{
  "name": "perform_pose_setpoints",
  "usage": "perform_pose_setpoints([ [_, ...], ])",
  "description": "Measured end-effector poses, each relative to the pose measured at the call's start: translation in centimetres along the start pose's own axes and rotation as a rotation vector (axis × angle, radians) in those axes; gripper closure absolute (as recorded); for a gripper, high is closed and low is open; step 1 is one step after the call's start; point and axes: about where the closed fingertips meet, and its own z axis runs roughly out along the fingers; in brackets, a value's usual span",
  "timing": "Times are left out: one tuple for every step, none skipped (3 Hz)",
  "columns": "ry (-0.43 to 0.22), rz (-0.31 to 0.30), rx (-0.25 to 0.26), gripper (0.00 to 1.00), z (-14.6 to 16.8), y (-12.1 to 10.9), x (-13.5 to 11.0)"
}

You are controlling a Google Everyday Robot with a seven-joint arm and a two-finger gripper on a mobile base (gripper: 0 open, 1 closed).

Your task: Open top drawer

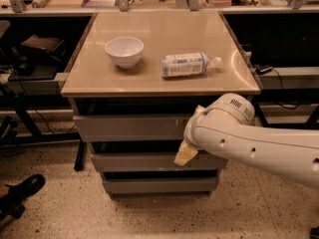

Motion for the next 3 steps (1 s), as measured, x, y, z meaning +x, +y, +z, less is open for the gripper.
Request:
perform_pose_setpoints([
  [0.0,0.0,0.0,0.0,0.0,0.0,0.0],
  [-0.046,0.033,0.014,0.0,1.8,-1.3,1.5],
  [-0.045,0.064,0.067,0.0,6.2,-5.5,4.2],
])
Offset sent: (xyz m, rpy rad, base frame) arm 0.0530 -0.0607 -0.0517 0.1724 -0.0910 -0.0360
